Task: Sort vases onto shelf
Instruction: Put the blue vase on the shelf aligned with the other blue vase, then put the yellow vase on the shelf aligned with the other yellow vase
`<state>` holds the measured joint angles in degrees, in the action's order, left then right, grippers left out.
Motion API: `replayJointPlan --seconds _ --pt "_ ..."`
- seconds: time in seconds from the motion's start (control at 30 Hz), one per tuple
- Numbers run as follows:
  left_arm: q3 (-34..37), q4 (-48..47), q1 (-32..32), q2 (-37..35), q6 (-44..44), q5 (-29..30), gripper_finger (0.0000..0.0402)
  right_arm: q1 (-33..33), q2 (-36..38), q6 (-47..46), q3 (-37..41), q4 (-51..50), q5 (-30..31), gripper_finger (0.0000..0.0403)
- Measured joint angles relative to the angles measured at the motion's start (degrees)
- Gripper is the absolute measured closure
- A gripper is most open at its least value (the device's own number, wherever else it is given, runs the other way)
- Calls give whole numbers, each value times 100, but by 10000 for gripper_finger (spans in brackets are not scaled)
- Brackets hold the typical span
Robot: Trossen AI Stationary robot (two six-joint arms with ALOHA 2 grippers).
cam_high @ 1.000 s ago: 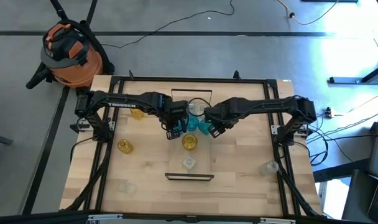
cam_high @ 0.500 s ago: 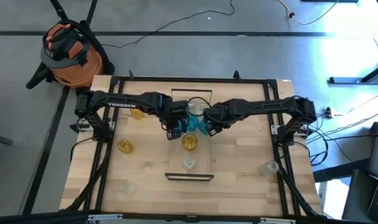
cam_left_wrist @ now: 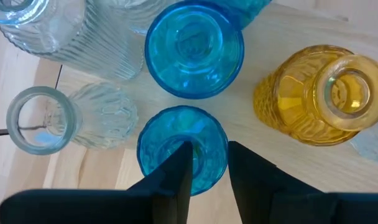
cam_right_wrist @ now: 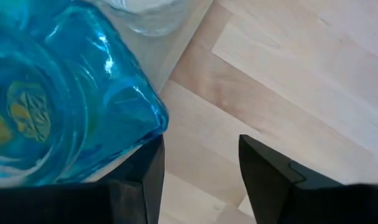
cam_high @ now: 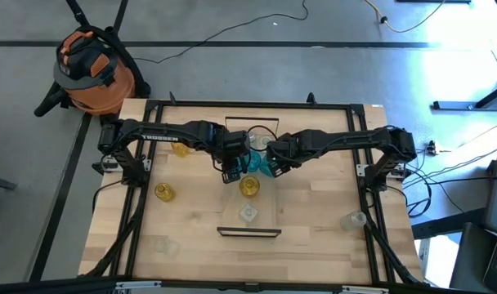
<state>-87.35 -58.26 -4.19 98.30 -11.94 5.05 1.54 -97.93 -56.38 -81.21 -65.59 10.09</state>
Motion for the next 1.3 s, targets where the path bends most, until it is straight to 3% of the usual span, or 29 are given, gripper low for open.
replayJointPlan --seconds 0.5,0.8,1.0,1.17,1.23,1.3 --pt "-56 -55 92 0 -299 33 309 158 0 135 0 152 -4 233" --pt "-1051 -368 98 0 -110 863 309 186 2 271 0 92 -129 233" --pt "-1650 -1738 101 -59 -358 1007 309 186 2 600 0 -188 -530 233" --pt "-1026 -2590 183 -530 -850 2119 309 179 2 1012 0 -299 -915 233" --pt "-448 -2430 47 -864 -957 1987 309 179 4 1010 0 -316 -873 233" --pt "272 -2072 -239 -1284 -1026 1487 309 181 4 1010 0 -331 -838 233"
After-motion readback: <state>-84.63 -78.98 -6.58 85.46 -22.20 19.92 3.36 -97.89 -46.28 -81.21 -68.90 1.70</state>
